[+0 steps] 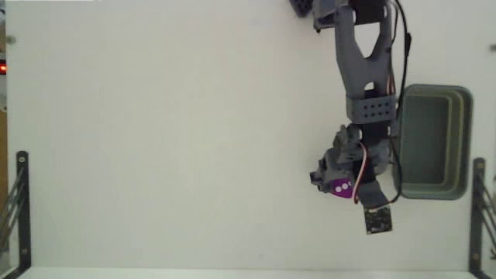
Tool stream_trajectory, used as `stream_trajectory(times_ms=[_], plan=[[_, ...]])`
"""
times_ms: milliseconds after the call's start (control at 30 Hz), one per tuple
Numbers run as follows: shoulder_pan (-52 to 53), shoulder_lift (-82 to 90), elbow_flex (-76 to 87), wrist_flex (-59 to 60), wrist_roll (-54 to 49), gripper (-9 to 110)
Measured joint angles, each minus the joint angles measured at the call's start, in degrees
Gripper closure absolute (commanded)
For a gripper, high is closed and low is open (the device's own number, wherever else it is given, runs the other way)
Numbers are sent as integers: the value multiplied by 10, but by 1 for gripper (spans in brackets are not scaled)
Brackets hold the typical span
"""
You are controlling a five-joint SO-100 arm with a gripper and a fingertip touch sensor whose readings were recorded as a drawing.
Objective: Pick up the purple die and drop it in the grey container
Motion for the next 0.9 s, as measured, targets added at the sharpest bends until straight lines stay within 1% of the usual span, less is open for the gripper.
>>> stream_trajectory(times_ms=[467, 900], plan=[[0, 0, 0, 0, 0, 36], [0, 0, 0, 0, 0, 36]])
